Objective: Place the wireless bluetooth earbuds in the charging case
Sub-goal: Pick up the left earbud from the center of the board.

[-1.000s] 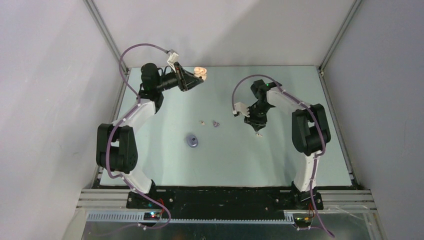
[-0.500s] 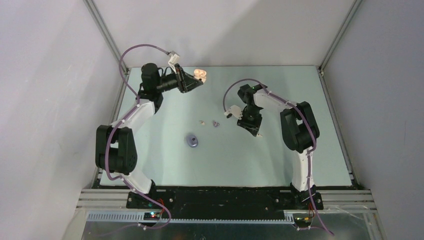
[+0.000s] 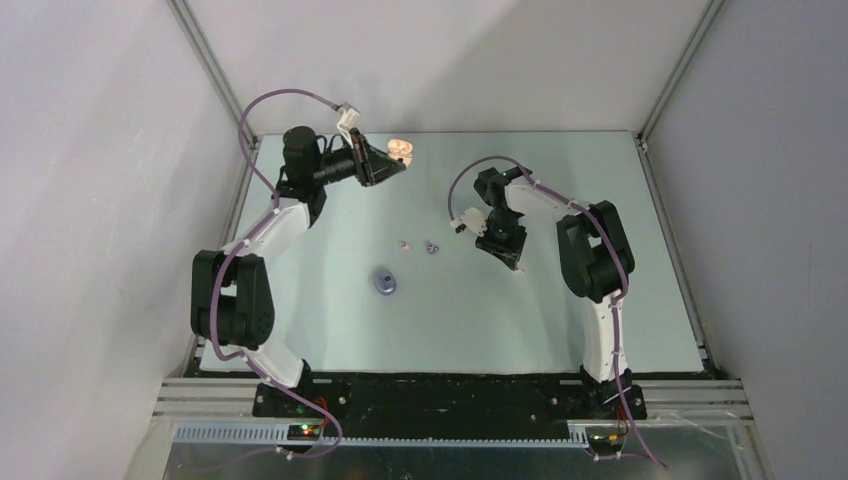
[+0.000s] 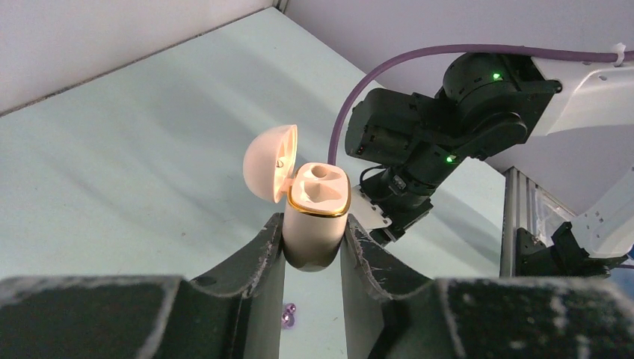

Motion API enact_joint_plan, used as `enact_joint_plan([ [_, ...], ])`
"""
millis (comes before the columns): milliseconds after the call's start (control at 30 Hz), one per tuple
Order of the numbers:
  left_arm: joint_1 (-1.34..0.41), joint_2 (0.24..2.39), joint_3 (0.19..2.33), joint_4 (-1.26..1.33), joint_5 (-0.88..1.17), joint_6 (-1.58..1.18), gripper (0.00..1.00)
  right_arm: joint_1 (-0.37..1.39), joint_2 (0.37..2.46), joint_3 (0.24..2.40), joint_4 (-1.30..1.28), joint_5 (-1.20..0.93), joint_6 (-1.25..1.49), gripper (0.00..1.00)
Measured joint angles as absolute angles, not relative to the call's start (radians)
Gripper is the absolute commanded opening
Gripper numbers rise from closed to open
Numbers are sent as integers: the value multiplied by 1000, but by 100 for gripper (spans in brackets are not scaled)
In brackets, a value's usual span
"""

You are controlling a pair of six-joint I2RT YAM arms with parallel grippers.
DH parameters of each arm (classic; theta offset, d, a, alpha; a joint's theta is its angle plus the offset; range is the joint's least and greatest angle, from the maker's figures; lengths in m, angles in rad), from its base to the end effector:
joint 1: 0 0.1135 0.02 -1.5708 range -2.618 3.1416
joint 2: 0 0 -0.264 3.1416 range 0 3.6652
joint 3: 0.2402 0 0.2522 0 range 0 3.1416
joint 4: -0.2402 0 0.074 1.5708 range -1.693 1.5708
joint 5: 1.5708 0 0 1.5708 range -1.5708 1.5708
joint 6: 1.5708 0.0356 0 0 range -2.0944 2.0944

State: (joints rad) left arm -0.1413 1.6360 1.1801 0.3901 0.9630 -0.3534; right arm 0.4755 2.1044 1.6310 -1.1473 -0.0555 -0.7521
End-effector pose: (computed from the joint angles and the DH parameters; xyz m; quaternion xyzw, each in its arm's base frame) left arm 0.3698 -0.0821 0.3168 0.2463 0.6769 -0.4761 0.5045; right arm 0.3496 0.1822 0.1731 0.5750 -0.8173 -0.0309 0.0209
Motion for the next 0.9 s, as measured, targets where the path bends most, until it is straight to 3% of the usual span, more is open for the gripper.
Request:
enact_joint_plan([
  [900, -141, 1636, 1181, 337, 960, -321, 0, 495, 2119, 1626, -1151, -28, -733, 29],
])
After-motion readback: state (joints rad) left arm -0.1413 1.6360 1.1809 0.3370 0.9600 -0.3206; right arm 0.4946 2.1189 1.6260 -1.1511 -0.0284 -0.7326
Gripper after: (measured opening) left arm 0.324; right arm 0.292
